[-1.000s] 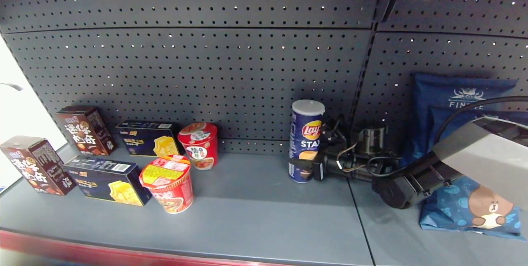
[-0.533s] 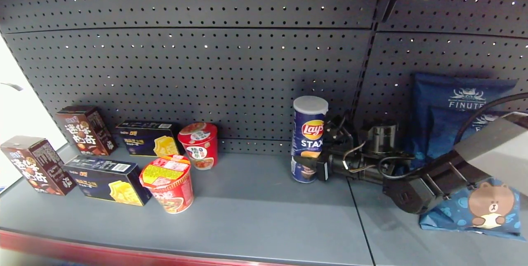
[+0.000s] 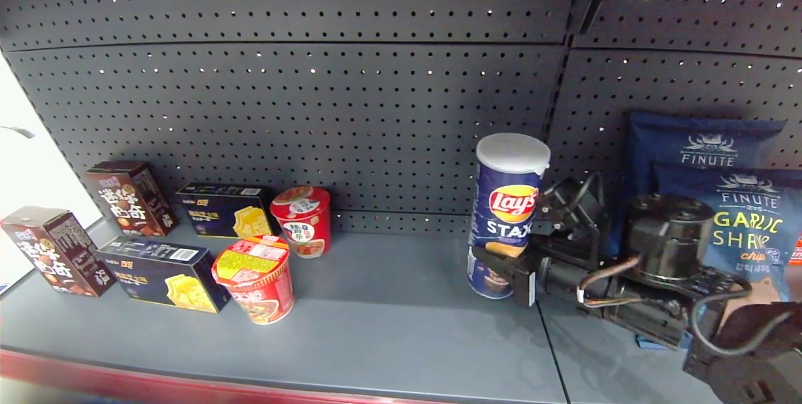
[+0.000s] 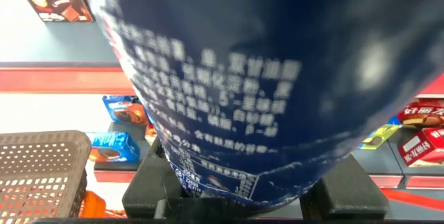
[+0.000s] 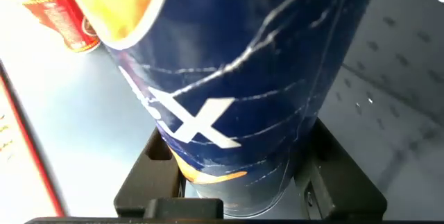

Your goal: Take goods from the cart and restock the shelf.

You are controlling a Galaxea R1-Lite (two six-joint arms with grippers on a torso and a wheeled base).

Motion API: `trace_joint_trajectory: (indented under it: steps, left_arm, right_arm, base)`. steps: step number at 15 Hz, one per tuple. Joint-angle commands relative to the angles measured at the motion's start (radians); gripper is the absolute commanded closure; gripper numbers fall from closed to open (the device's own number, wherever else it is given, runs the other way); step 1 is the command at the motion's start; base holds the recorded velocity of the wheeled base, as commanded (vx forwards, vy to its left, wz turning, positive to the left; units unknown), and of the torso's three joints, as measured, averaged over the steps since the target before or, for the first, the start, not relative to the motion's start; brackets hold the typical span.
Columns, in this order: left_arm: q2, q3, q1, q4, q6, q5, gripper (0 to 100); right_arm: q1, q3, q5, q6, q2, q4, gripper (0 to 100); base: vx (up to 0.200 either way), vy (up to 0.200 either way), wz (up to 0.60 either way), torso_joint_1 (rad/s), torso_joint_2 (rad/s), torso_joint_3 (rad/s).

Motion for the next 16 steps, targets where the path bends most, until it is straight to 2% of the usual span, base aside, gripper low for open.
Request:
trace_joint_trajectory:
  steps: [1,4,5,7,11,16]
  left_arm:
    - [0.002,0.0,0.0,0.0,-0.002,0.001,100]
    - [0.002,-0.015,0.0,-0.001,-0.001,0.006,100]
    - [0.002,-0.017,0.0,-0.001,-0.002,0.008,100]
    - [0.002,-0.015,0.0,-0.001,-0.002,0.014,100]
    - [0.002,-0.009,0.0,-0.001,-0.002,0.015,100]
    - [0.002,-0.011,0.0,-0.001,-0.002,0.02,100]
  right_arm:
    - [0.086,0.115,-0.083,0.046,-0.122,-0.037,100]
    - [0.163,0.231,-0.152,0.119,-0.173,-0.057,100]
    - [0.178,0.28,-0.16,0.145,-0.176,-0.105,100]
    - [0.177,0.325,-0.159,0.148,-0.163,-0.165,100]
    - [0.174,0.346,-0.159,0.148,-0.108,-0.206,100]
    - [0.175,0.342,-0.159,0.135,0.059,-0.384,100]
  base:
    - [0.0,0.0,0.0,0.0,0.0,0.0]
    - [0.0,0.0,0.0,0.0,0.0,0.0]
    - [0.0,0.0,0.0,0.0,0.0,0.0]
    - [0.0,0.0,0.0,0.0,0.0,0.0]
    - [0.0,0.0,0.0,0.0,0.0,0.0]
    - [0.0,0.0,0.0,0.0,0.0,0.0]
